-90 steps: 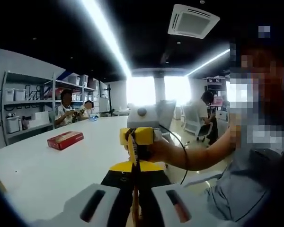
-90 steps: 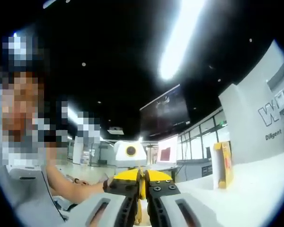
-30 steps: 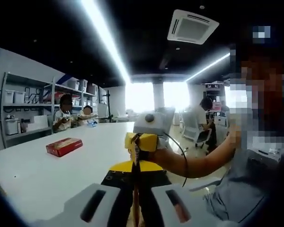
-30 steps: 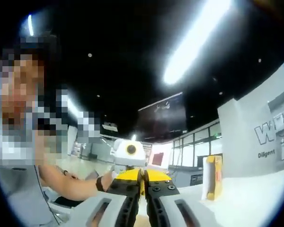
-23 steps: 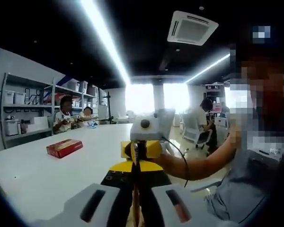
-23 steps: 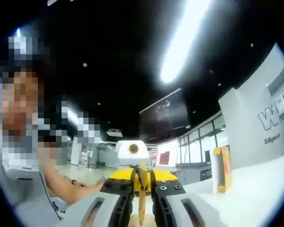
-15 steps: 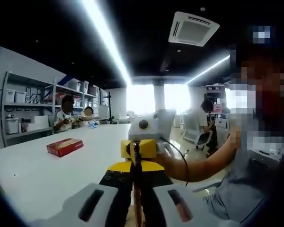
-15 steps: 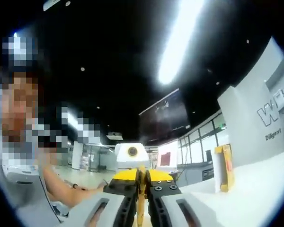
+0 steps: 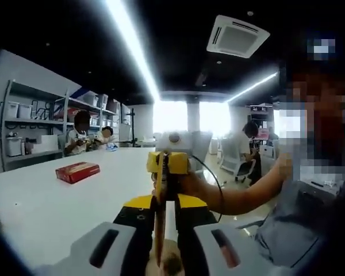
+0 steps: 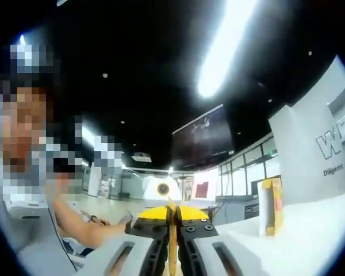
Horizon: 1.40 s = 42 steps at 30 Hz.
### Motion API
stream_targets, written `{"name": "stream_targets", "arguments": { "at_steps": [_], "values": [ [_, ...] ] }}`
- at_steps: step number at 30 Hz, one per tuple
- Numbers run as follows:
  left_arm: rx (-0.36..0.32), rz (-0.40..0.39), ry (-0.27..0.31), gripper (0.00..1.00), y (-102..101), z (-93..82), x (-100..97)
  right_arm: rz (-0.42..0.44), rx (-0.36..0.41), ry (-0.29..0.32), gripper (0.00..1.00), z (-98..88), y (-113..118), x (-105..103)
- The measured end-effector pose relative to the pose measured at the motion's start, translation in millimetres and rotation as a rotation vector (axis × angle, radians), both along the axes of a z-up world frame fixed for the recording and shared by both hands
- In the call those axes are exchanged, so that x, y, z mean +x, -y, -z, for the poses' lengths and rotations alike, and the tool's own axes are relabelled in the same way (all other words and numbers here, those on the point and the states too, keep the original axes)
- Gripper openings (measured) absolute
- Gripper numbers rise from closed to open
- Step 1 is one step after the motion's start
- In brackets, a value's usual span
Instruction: Tear open the coffee pouch, take out the coffee, and pour the coffee from the pouch into the cup
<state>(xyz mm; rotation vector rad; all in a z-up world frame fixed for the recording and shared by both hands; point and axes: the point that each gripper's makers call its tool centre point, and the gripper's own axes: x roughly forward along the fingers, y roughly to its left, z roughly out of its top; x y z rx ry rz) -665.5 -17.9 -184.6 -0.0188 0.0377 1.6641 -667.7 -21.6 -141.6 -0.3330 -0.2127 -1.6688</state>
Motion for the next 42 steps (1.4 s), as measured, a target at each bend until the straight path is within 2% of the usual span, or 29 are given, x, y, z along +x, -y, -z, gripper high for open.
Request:
{"name": "stream_targets", "arguments": {
  "at_steps": [5,10,15,20,25,32,36,38,42],
  "values": [
    [-0.007,-0.003,-0.012,0.08,-1.0,2.3,-0.4,-0.005,-0.003,0.009,0.05,-0.3,2.2,1.4],
    [-0.003,-0.006,-0.014,0.06,-0.6,1.0,-0.7,-0.016,-0.026,0.012,0.07,-1.3,0.0,0.0],
    [0.007,-0.01,-0.012,0.04,-0.1,-0.9,-0.9,-0.027,-0.041,0.031,0.17,1.3,-0.1,-2.6],
    [0.018,-0.008,-0.009,0.04,-1.4,-2.1,-0.7,-0.024,-0.044,0.036,0.17,2.8,0.4,-4.1],
    [0.019,-0.008,-0.017,0.05,-1.6,-2.5,0.3,-0.011,-0.05,0.025,0.06,-0.9,0.4,-3.8],
    [0.018,0.001,-0.01,0.15,-0.9,-0.9,1.4,-0.008,-0.027,0.02,0.03,-0.2,2.1,-4.1],
    [0.012,0.001,-0.012,0.14,-0.3,0.6,2.1,-0.013,-0.027,0.02,0.03,-0.6,2.4,-3.3],
    [0.009,0.0,-0.018,0.08,0.8,1.1,1.6,-0.019,-0.031,0.022,0.04,-1.6,2.1,-3.2],
    [0.007,-0.004,-0.021,0.05,1.1,0.9,1.0,-0.03,-0.043,0.022,0.08,-2.6,1.4,-2.0]
  ]
}}
